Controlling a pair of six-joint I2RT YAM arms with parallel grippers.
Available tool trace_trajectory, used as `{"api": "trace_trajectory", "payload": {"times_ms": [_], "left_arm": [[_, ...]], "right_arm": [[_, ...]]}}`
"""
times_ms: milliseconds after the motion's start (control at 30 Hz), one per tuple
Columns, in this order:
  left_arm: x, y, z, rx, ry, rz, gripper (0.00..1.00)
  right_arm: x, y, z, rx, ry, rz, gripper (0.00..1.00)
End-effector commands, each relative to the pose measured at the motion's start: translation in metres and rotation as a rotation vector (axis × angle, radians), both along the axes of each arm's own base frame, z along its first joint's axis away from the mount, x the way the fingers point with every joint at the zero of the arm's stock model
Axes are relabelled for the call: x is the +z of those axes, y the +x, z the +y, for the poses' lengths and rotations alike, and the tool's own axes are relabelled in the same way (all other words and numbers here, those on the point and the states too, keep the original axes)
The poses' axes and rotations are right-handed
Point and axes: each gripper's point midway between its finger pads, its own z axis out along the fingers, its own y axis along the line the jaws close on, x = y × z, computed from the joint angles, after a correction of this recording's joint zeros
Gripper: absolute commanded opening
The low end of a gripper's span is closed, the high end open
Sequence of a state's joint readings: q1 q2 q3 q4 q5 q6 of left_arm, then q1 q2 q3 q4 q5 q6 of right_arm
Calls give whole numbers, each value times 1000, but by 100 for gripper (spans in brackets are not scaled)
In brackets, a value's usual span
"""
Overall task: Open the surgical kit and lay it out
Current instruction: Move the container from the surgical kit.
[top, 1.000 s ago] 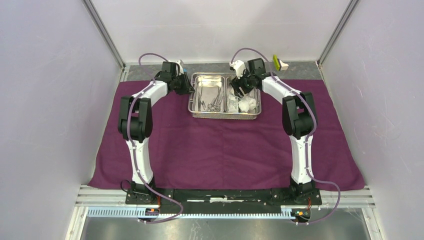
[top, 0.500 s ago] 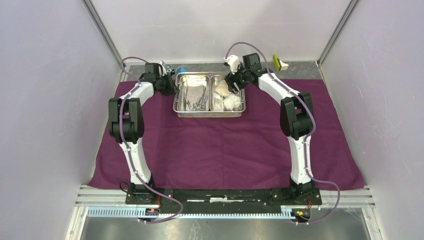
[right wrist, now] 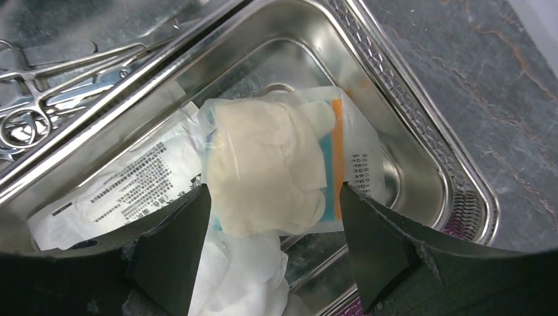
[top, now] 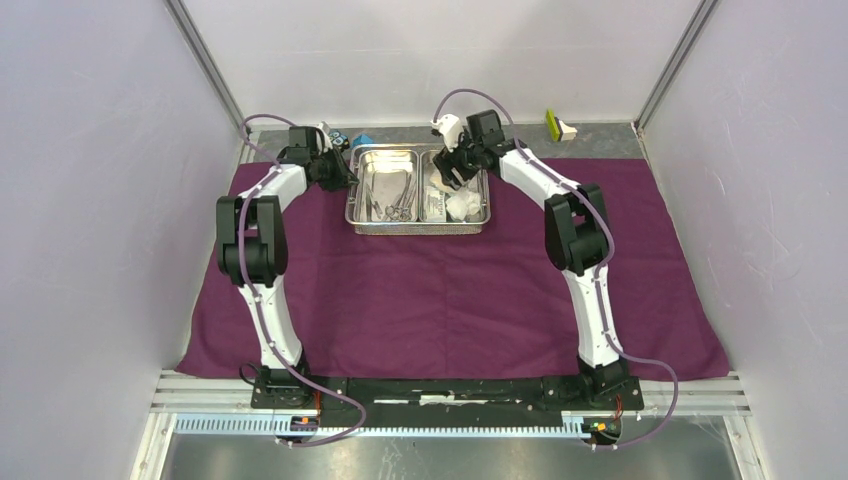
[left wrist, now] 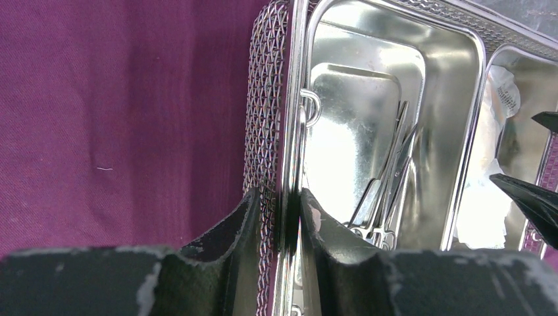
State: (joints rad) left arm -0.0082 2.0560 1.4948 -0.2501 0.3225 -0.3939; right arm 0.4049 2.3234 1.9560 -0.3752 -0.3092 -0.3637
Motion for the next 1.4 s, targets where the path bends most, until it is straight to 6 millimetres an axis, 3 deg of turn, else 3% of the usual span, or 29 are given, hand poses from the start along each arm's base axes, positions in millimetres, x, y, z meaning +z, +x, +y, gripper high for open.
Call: {"api": "trace_trajectory", "payload": {"times_ms": [0,167,500,767,1367], "left_arm": [[16,18,29,91,-11,-59,2],[17,18,46,116,-5,-64,2],[14,19,60,126,27,-59,2],[15,21,87,159,46,-66,2],[15,25,106,128,98,-41,6]], "right_arm": [[19,15,5,-17,31,-56,79],[21,20,12,-10,42,-63,80],[18,19,34,18,74,-60,81],[17,16,45,46,88,-60,81],[20,19,74,49,126,-108,83]]}}
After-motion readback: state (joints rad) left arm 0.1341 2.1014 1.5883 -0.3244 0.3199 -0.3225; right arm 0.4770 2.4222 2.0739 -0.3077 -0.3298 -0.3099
